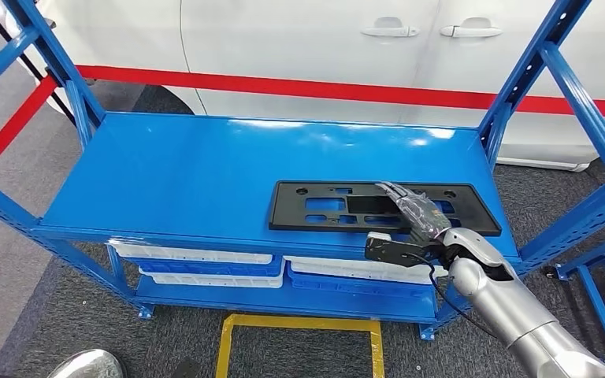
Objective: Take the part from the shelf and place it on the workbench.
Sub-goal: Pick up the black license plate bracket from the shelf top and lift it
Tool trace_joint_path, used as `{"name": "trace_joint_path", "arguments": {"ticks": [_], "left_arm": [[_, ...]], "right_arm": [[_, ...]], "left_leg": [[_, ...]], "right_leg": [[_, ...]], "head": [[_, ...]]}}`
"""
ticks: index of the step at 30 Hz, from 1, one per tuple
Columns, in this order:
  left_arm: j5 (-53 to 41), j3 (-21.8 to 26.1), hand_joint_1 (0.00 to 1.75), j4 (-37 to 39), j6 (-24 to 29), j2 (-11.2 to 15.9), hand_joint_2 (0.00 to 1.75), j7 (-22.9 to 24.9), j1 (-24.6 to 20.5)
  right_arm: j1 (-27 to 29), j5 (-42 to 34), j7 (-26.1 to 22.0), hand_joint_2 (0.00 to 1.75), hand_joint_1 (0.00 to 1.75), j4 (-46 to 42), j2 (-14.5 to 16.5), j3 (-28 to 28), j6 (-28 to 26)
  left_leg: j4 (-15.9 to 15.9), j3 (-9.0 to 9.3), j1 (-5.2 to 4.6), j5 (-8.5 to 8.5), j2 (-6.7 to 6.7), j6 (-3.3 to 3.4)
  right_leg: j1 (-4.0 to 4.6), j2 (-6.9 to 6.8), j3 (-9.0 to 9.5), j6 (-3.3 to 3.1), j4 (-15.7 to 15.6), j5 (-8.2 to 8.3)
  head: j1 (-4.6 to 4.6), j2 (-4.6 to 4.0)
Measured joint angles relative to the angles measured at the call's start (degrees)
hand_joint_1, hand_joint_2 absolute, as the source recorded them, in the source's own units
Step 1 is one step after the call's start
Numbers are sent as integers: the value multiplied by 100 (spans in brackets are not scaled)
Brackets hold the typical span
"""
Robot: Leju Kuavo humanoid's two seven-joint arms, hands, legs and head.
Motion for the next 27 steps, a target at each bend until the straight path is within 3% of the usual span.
{"name": "trace_joint_path", "arguments": {"ticks": [2,3,5,7,8,11,12,13,14,16,17,19,22,24,26,27], "left_arm": [[0,-1,0,0,0,1,0,-1,-6],[-1,-1,0,1,0,2,0,-1,-5],[-1,-2,0,0,0,2,0,0,2],[-1,-2,0,-1,0,2,0,-1,2],[-1,-2,0,-1,0,2,0,-1,-3],[-1,-2,0,1,-2,2,0,-1,-1],[-1,-2,0,1,-2,2,0,-1,2],[-1,-2,0,1,-2,2,0,-1,3],[0,-2,0,1,-2,1,0,0,3],[0,-2,0,1,-2,1,0,-1,-2],[0,-3,0,1,-3,1,0,-1,-2],[-1,-3,0,1,-5,2,0,-1,3],[-3,-5,0,-1,-7,2,0,-1,5],[-4,-6,0,0,-7,2,0,-2,4],[-5,-7,0,1,-8,2,0,-1,13],[-5,-7,0,1,-8,2,0,0,18]], "right_arm": [[10,68,23,175,0,-18,-15,-63,-89],[17,107,38,175,0,-29,-26,-91,-124],[36,199,77,175,0,-40,-43,-139,-186],[59,319,121,175,0,-41,-57,-191,-260],[66,386,146,175,0,-37,-63,-218,-297],[116,628,222,175,0,13,-74,-269,-422],[144,711,244,175,0,44,-75,-283,-464],[166,784,262,175,0,80,-75,-298,-502],[177,848,276,175,0,127,-75,-324,-543],[178,925,282,175,2,229,-74,-395,-600],[180,950,283,175,3,288,-74,-438,-627],[194,974,283,175,5,400,-73,-515,-672],[208,985,276,175,13,524,-69,-620,-722],[209,997,273,175,37,590,-64,-671,-752],[220,1014,272,175,82,651,-53,-695,-776],[230,1029,272,175,105,679,-45,-704,-785]], "left_leg": [[-656,316,-17,225,-2,47],[-787,373,-26,239,-4,70],[-828,381,-34,246,-9,122],[-892,400,-16,290,-6,191],[-924,409,-3,311,-4,221],[-934,405,4,323,-1,249],[-927,402,4,321,-2,249],[-916,400,5,315,-3,245],[-902,399,6,306,-5,237],[-864,393,-5,278,-10,201],[-852,383,-15,272,-12,174],[-852,366,-28,278,-14,117],[-737,316,-14,178,-7,26],[-210,89,-2,-136,-4,-9],[506,-237,2,-436,-3,-26],[689,-322,4,-461,-2,-30]], "right_leg": [[20,9,-16,45,40,-25],[29,10,-26,72,48,-27],[31,13,-33,135,34,-12],[13,13,-76,195,135,-102],[2,13,-160,223,324,-227],[-30,9,-637,295,1337,-694],[-41,8,-738,312,1537,-724],[-54,7,-740,323,1527,-644],[-68,4,-625,328,1280,-463],[-75,-4,-257,315,502,-122],[-64,-5,-121,290,219,-39],[-27,1,-54,227,58,-39],[-53,2,-42,104,16,3],[-60,-12,-28,37,-8,15],[-44,-21,-28,11,-5,12],[-37,-21,-27,9,-3,12]], "head": [[2,0],[3,0],[4,1],[6,1],[7,1],[7,1],[7,1],[7,1],[7,1],[8,1],[7,1],[5,1],[3,0],[1,-1],[0,1],[0,0]]}}
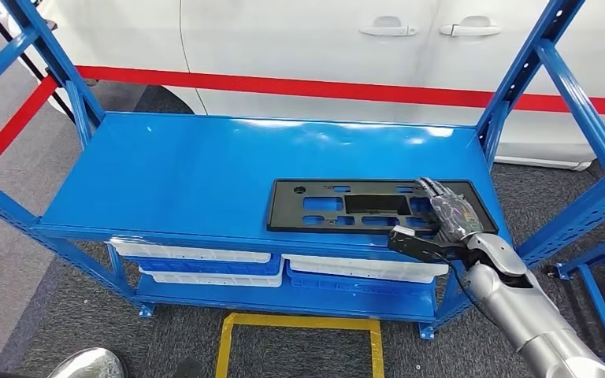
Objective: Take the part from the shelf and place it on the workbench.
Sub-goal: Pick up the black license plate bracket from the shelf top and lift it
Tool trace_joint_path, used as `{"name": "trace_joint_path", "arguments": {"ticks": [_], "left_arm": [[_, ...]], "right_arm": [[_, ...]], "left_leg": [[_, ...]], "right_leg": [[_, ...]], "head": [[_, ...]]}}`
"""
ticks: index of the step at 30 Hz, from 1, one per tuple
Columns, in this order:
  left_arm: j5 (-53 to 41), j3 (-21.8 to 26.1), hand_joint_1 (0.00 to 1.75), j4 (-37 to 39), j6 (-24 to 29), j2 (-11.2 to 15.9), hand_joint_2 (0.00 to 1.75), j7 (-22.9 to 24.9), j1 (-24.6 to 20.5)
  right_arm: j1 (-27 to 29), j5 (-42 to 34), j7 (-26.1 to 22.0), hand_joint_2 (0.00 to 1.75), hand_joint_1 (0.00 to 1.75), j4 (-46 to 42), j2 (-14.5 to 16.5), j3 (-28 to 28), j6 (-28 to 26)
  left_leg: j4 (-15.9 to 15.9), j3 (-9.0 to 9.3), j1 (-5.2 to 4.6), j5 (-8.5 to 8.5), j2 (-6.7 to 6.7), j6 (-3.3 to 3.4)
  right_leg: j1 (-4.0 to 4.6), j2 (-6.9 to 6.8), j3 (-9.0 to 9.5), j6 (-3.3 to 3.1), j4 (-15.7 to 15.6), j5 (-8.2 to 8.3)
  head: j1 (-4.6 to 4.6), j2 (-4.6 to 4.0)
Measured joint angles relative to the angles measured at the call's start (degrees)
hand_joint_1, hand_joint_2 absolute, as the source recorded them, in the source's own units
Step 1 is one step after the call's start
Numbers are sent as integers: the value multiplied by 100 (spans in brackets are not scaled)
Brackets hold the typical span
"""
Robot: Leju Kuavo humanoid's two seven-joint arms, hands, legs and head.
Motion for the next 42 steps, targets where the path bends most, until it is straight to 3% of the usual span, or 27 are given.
{"name": "trace_joint_path", "arguments": {"ticks": [1,2,3,5,8,10,11,13,14,15,16,17,18,20,22,25,28,29,30,31,33,35,39,40,42], "left_arm": [[-1,0,0,0,-1,0,0,0,3],[-1,0,0,-1,-1,0,0,-1,2],[-1,0,0,-1,-1,0,0,-1,0],[-1,-1,0,-2,-2,0,0,-2,-9],[0,-2,0,-2,-3,2,0,-2,-5],[1,-2,0,-2,-3,4,0,-4,-8],[1,-2,0,-2,-3,4,0,-6,-14],[1,-2,0,-1,-3,3,0,-8,-15],[0,-2,0,-1,-4,3,0,-8,-10],[-1,-2,0,-1,-4,3,0,-8,-5],[-1,-2,0,0,-5,3,0,-8,-3],[-1,-2,0,0,-5,2,0,-8,-3],[-1,-2,0,-1,-7,-1,0,-8,-5],[1,-2,0,-1,-9,-4,0,-11,-11],[2,-2,0,-1,-9,-4,0,-15,-11],[11,-3,0,-1,-9,-4,0,-26,-7],[45,-2,0,-1,-1,-4,0,-38,0],[66,-2,0,-1,8,-4,0,-40,7],[86,-2,0,0,23,-4,0,-43,17],[107,-2,0,-1,42,-4,0,-46,24],[143,-2,0,-1,87,-4,0,-53,33],[177,1,0,-1,125,-4,0,-66,42],[226,14,0,-1,182,-4,0,-106,54],[228,17,0,-1,192,-4,0,-114,52],[231,20,0,-1,207,-5,0,-138,42]], "right_arm": [[10,16,1,175,125,29,7,-12,-9],[19,32,1,175,137,58,13,-25,-21],[24,49,-1,175,143,83,17,-42,-41],[26,91,-15,175,153,128,22,-81,-95],[24,158,-61,175,160,175,27,-154,-172],[29,188,-85,175,161,193,31,-199,-202],[37,200,-92,175,161,200,32,-216,-207],[68,220,-98,175,160,217,36,-227,-202],[89,225,-98,175,160,227,39,-229,-201],[104,232,-98,175,161,234,43,-229,-201],[110,237,-99,175,163,239,44,-230,-203],[107,243,-102,175,164,240,45,-232,-208],[99,250,-104,175,167,239,45,-237,-216],[80,271,-114,175,169,235,48,-261,-244],[83,305,-126,175,172,230,55,-297,-301],[131,372,-155,175,175,167,64,-357,-450],[312,530,-150,175,175,-88,67,-451,-700],[429,657,-108,175,175,-255,67,-494,-843],[567,827,-39,175,175,-469,67,-541,-1012],[730,1030,52,175,175,-730,73,-594,-1207],[1099,1479,236,175,175,-1400,110,-735,-1621],[1444,1845,366,175,175,-2092,189,-872,-1953],[1980,2262,469,175,175,-3226,394,-932,-2244],[2079,2344,472,175,175,-3435,431,-928,-2277],[2227,2514,484,175,175,-3757,499,-912,-2347]], "left_leg": [[-32,18,1,81,0,3],[-295,149,1,253,0,15],[-690,345,0,443,0,35],[-1350,670,-15,662,-1,76],[-1538,746,-28,693,-2,146],[-1604,772,-11,737,4,221],[-1638,782,2,760,8,255],[-1652,774,7,775,12,284],[-1648,769,7,775,12,286],[-1642,767,7,773,12,283],[-1636,771,8,768,11,277],[-1626,779,11,760,10,265],[-1615,787,13,747,9,249],[-1586,788,2,720,3,197],[-1583,781,-2,714,-2,136],[-1467,730,7,611,-1,46],[-519,300,13,70,1,-1],[-175,137,15,-61,2,-12],[4,48,15,-83,2,-18],[-29,60,15,9,3,-17],[-703,369,15,409,3,11],[-1341,672,0,635,0,49],[-1548,772,-1,649,-1,145],[-1582,789,10,665,1,185],[-1624,811,22,685,4,241]], "right_leg": [[5,1,3,0,3,0],[8,3,7,2,8,-2],[10,4,10,8,15,-5],[32,9,0,48,41,-16],[47,15,-5,145,26,1],[32,18,-45,205,135,-96],[23,19,-135,229,341,-233],[5,18,-460,270,1045,-603],[-2,18,-618,289,1379,-723],[-9,17,-703,304,1554,-740],[-18,17,-684,311,1516,-647],[-27,16,-544,308,1238,-458],[-33,14,-339,294,822,-261],[-9,11,-13,247,156,-41],[32,15,46,195,5,-41],[2,5,64,74,-58,9],[-10,-18,57,8,-83,29],[-5,-22,50,2,-76,25],[0,-25,45,-2,-64,17],[3,-26,44,-1,-49,3],[4,-27,55,17,-7,-44],[27,-16,47,56,45,-87],[35,-1,32,155,66,-127],[26,0,-1,178,152,-199],[7,5,-235,215,675,-503]], "head": [[0,0],[0,-1],[0,-1],[2,-1],[5,-1],[6,-1],[7,-1],[7,-1],[7,0],[6,1],[7,1],[6,1],[7,0],[6,0],[3,0],[2,-1],[-4,-1],[-3,-1],[-3,-1],[-3,-1],[-3,0],[-2,0],[0,0],[2,0],[5,0]]}}
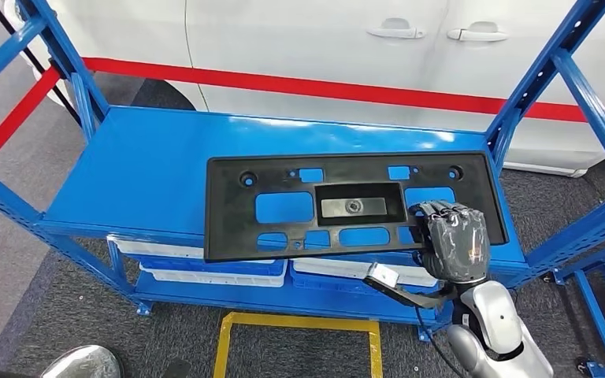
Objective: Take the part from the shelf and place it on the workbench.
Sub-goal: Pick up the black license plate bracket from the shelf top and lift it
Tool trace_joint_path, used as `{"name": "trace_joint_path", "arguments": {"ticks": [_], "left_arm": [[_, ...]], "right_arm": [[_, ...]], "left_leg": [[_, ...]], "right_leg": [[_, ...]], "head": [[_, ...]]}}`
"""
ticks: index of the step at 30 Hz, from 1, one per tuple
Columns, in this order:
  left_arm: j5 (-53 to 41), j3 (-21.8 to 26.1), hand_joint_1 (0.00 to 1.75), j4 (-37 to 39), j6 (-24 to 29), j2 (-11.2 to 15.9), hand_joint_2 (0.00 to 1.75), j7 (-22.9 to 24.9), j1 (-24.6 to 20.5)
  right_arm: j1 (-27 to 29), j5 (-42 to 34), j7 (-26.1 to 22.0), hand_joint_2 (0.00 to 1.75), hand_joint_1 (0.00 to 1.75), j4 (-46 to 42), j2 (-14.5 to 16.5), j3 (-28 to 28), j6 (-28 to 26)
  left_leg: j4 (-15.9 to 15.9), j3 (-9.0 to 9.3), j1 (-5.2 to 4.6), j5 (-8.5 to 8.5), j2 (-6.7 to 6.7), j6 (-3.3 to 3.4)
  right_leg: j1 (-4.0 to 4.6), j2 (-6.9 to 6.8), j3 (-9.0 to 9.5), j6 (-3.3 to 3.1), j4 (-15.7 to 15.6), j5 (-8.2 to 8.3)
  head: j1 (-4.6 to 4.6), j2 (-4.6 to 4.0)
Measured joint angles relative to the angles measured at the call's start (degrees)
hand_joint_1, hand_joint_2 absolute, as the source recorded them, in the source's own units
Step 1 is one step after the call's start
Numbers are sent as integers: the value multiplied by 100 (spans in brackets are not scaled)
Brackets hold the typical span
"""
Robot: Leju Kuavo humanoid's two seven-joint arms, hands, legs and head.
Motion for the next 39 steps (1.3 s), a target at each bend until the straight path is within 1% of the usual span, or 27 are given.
{"name": "trace_joint_path", "arguments": {"ticks": [2,3,4,5,7,8,9,12,14,16,17,18,19,20,21,23,24,27,28,29,32,33,34,35,37,38,39], "left_arm": [[0,1,0,1,4,-1,0,-25,-1],[0,1,0,1,4,-1,0,-35,0],[0,2,0,1,3,-2,0,-43,-1],[0,2,0,1,3,-5,0,-47,-4],[1,3,0,1,2,-11,0,-59,-7],[3,3,0,1,2,-14,0,-71,-7],[8,4,0,1,0,-14,0,-90,-4],[48,6,0,1,-47,-14,0,-181,1],[67,7,0,1,-90,-14,0,-244,2],[73,7,0,1,-105,-13,0,-272,12],[76,7,0,1,-111,-13,0,-278,22],[80,7,0,1,-122,-13,44,-286,35],[83,7,0,1,-140,-12,87,-301,47],[84,7,0,1,-167,-9,131,-321,55],[80,7,0,0,-195,-4,175,-341,59],[63,7,0,0,-257,12,175,-368,59],[56,7,0,0,-281,18,175,-373,60],[68,10,0,0,-263,27,175,-331,77],[60,11,0,0,-198,28,175,-253,79],[35,13,0,0,-109,27,175,-146,77],[-46,13,0,1,117,16,175,125,79],[-54,13,0,1,155,14,175,159,83],[-53,13,0,1,192,10,175,178,84],[-54,13,0,1,232,3,175,191,84],[-61,13,0,1,314,-13,175,223,83],[-66,13,0,1,344,-17,175,244,83],[-72,13,0,1,364,-19,175,262,84]], "right_arm": [[125,169,33,175,175,-222,93,39,-57],[178,246,49,175,175,-304,150,75,-71],[223,307,57,175,175,-371,201,117,-78],[255,349,60,175,175,-432,243,158,-81],[288,390,71,175,175,-533,307,215,-94],[300,405,92,175,175,-574,346,242,-110],[317,424,120,175,175,-605,396,275,-130],[427,474,191,175,175,-659,597,421,-214],[504,505,226,175,175,-675,771,568,-292],[566,527,253,175,175,-677,918,735,-349],[595,532,258,175,175,-676,970,804,-359],[621,535,264,175,175,-676,1008,861,-362],[644,537,268,175,175,-674,1039,907,-363],[662,538,279,175,175,-670,1071,954,-364],[674,534,291,175,175,-665,1104,1000,-367],[681,498,328,175,175,-643,1170,1094,-384],[680,462,343,175,175,-626,1194,1134,-396],[671,344,368,175,175,-559,1245,1223,-423],[665,307,378,175,175,-539,1255,1241,-427],[659,273,391,175,175,-522,1261,1253,-429],[661,193,435,175,175,-469,1264,1273,-432],[666,176,446,175,175,-449,1264,1275,-432],[671,162,456,175,175,-433,1264,1277,-433],[675,140,462,175,175,-422,1264,1277,-435],[680,90,467,175,175,-414,1264,1277,-441],[686,67,469,175,175,-412,1264,1277,-446],[695,54,470,175,175,-411,1264,1277,-450]], "left_leg": [[4,0,-1,-3,1,15],[9,1,-2,-9,1,14],[18,5,-2,-17,1,9],[30,12,-1,-29,-1,0],[70,16,-12,-64,-7,-40],[83,12,-21,-75,-9,-72],[88,9,-27,-82,-10,-107],[96,12,-17,-114,-7,-217],[400,-113,-7,-333,-4,-275],[1133,-444,-3,-714,-3,-312],[1485,-609,-3,-843,-2,-323],[1688,-706,-3,-875,-2,-328],[1648,-689,-4,-781,-2,-321],[1373,-559,-6,-594,-2,-302],[954,-359,-11,-379,-2,-271],[246,-29,-37,-124,-1,-210],[92,35,-51,-93,-2,-186],[4,56,-43,-53,-3,-115],[-28,66,-26,-28,2,-77],[-60,76,-8,-6,7,-44],[-62,61,-6,6,14,-11],[-54,55,-6,4,14,-13],[-43,53,-5,-1,12,-18],[-28,55,-3,-10,10,-27],[14,56,-11,-41,3,-67],[35,49,-20,-55,1,-96],[46,40,-30,-65,-1,-128]], "right_leg": [[-5,2,-359,30,726,-300],[-11,2,-456,40,900,-310],[-21,1,-451,45,865,-212],[-33,-1,-332,45,607,-22],[-40,-7,31,26,-155,318],[-29,-6,158,5,-417,392],[-12,-2,217,-20,-547,401],[0,13,234,-130,-598,410],[-20,10,247,-217,-633,430],[-11,5,246,-264,-636,430],[-2,5,246,-273,-635,428],[8,6,248,-279,-633,426],[16,10,253,-281,-631,424],[23,15,262,-281,-629,422],[28,21,269,-278,-628,419],[51,31,266,-252,-615,414],[57,34,259,-229,-612,416],[59,33,253,-136,-609,410],[58,30,223,-106,-529,342],[54,27,143,-77,-339,212],[17,23,-323,-15,686,-301],[7,21,-411,-2,876,-334],[-2,19,-392,5,852,-253],[-13,17,-256,4,596,-77],[-18,14,130,-17,-166,247],[-9,16,256,-41,-432,323],[4,21,309,-68,-560,334]], "head": [[0,1],[0,1],[0,0],[0,-1],[2,-1],[1,0],[1,0],[-2,-1],[-4,0],[-7,0],[-6,0],[-6,0],[-6,1],[-5,1],[-5,0],[-5,-1],[-5,-1],[-4,1],[-1,1],[1,0],[3,0],[3,0],[3,0],[3,-1],[3,-1],[2,-1],[1,0]]}}
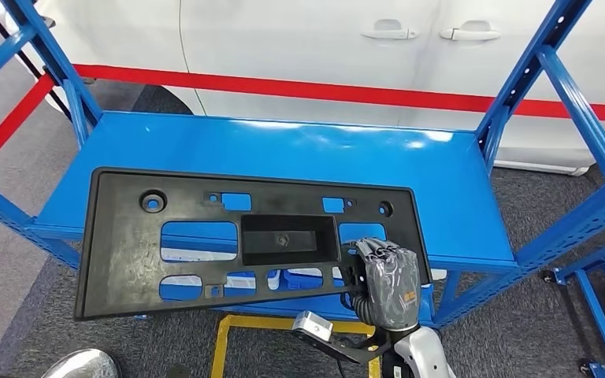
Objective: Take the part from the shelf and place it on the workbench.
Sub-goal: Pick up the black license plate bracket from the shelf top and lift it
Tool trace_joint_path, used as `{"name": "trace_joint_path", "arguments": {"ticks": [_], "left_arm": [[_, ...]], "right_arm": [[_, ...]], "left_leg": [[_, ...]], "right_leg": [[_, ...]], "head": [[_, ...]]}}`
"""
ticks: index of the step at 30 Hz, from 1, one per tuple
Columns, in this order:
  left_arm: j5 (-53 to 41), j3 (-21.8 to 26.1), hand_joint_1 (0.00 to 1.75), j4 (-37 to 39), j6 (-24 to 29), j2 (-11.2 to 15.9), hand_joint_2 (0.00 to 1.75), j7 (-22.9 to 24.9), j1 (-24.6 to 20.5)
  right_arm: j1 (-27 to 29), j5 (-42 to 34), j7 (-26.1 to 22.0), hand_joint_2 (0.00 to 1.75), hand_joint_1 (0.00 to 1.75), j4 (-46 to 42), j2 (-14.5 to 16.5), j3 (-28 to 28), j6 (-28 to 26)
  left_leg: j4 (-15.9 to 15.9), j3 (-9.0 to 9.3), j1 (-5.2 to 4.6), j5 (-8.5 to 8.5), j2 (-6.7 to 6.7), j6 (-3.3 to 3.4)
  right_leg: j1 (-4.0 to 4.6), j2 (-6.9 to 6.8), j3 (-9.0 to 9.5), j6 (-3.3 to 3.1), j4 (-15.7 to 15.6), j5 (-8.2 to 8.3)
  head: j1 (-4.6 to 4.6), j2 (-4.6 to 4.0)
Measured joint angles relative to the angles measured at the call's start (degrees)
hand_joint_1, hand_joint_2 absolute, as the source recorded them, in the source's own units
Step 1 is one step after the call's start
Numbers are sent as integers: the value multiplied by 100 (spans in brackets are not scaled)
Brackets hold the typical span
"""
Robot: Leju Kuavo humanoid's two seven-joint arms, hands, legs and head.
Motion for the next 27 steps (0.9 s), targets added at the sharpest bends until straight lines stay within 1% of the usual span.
{"name": "trace_joint_path", "arguments": {"ticks": [1,2,3,4,5,6,7,8,9,10,11,12,13,14,15,17,18,19,20,21,22,23,24,25,26,27], "left_arm": [[-4,0,0,0,13,0,175,14,0],[-6,0,0,0,19,-1,175,21,0],[-8,0,0,0,26,-1,175,24,0],[-10,0,0,0,38,-2,175,26,-1],[-15,0,0,0,54,-2,175,28,-2],[-20,-1,0,0,72,-2,175,34,-2],[-24,-1,0,0,88,-2,175,42,0],[-26,-2,0,0,98,-2,175,51,4],[-25,-2,0,0,104,-2,175,60,10],[-23,-2,0,0,107,-2,175,67,14],[-23,-2,0,0,110,-2,175,72,14],[-22,-2,0,0,114,-2,175,74,13],[-22,-2,0,0,118,-2,175,76,9],[-22,-2,0,0,123,-1,175,78,5],[-21,-2,0,0,129,-1,175,79,2],[-20,-1,0,0,141,-1,175,79,6],[-20,-1,0,0,146,-4,175,79,10],[-18,0,0,0,153,-9,175,78,10],[-16,0,0,0,157,-14,175,76,5],[-14,0,0,0,161,-21,175,73,-1],[-11,0,0,0,163,-25,175,69,-4],[-11,0,0,0,163,-28,175,66,-2],[-11,0,0,0,163,-31,175,64,2],[-11,0,0,0,162,-32,175,64,5],[-11,0,0,0,161,-36,175,63,7],[-11,0,0,0,160,-39,175,62,7]], "right_arm": [[12,-8,3,175,175,2,0,0,-4],[23,-11,6,175,175,2,1,0,-8],[30,-15,8,175,175,2,4,-1,-9],[31,-25,8,175,175,2,9,-1,-11],[32,-39,8,175,175,2,16,-1,-14],[35,-60,5,175,175,2,24,-1,-15],[39,-84,2,175,175,3,28,0,-15],[46,-105,-3,175,175,7,31,0,-13],[52,-127,-10,175,175,12,31,0,-11],[59,-143,-15,175,175,17,31,0,-9],[64,-156,-19,175,175,21,31,0,-8],[67,-166,-20,175,175,23,35,0,-8],[67,-170,-20,175,175,23,39,0,-8],[67,-172,-20,175,175,23,44,0,-8],[68,-173,-20,175,175,23,47,0,-8],[71,-175,-22,175,175,23,48,0,-8],[73,-176,-23,175,175,23,48,0,-8],[73,-180,-25,175,175,23,48,0,-8],[71,-185,-25,175,175,23,48,0,-8],[72,-189,-27,175,175,24,48,0,-8],[75,-193,-28,175,175,27,48,0,-8],[81,-195,-30,175,175,31,48,0,-7],[88,-197,-31,175,175,38,47,0,-6],[94,-198,-31,175,175,45,47,0,-5],[96,-198,-31,175,175,49,47,0,-4],[95,-198,-31,175,175,52,48,0,-3]], "left_leg": [[0,-6,-5,-1,-1,-35],[-6,-4,1,0,-1,-69],[12,-9,10,-23,2,-102],[96,-43,19,-92,4,-133],[290,-126,24,-221,5,-159],[608,-267,28,-409,7,-178],[1002,-447,28,-606,7,-193],[1373,-616,27,-752,8,-202],[1598,-720,27,-800,8,-202],[1601,-719,26,-727,8,-190],[1354,-598,21,-547,7,-165],[942,-400,10,-325,6,-123],[533,-202,-5,-163,5,-78],[215,-54,-23,-54,3,-40],[45,18,-40,-19,0,-13],[-21,27,-52,-11,-3,16],[-54,36,-37,15,4,36],[-93,48,-19,45,10,63],[-133,56,-1,74,18,94],[-152,56,9,94,25,113],[-153,42,8,101,26,128],[-144,26,8,103,28,135],[-130,11,9,103,30,134],[-113,-1,11,102,32,131],[-91,-10,15,98,31,124],[-63,-17,18,88,28,110]], "right_leg": [[20,7,-2,-32,-14,-13],[20,14,-10,-73,-24,-1],[16,14,-4,-111,-41,12],[11,12,3,-152,-59,26],[2,6,10,-189,-78,39],[3,-1,14,-212,-84,43],[11,-6,11,-228,-84,43],[21,-8,9,-235,-83,42],[33,-7,12,-239,-82,40],[44,-4,18,-241,-81,38],[54,1,31,-244,-81,35],[62,7,44,-245,-81,32],[76,11,49,-240,-76,28],[83,16,43,-226,-72,29],[86,17,30,-207,-67,32],[81,20,16,-151,-78,52],[79,19,19,-121,-73,43],[79,18,4,-89,-23,-10],[76,18,-57,-61,129,-129],[64,16,-172,-37,398,-306],[53,15,-330,-16,753,-506],[37,14,-491,3,1116,-668],[21,12,-592,20,1357,-736],[4,9,-595,35,1396,-691],[-15,5,-491,45,1221,-551],[-33,0,-291,49,855,-355]], "head": [[-1,1],[-2,1],[-1,0],[-3,0],[-4,1],[-5,1],[-7,1],[-6,1],[-7,1],[-7,0],[-7,1],[-7,1],[-5,1],[-6,1],[-5,1],[-6,0],[-5,0],[-3,1],[-2,0],[0,1],[1,0],[0,0],[0,0],[-1,0],[-1,0],[-1,-1]]}}
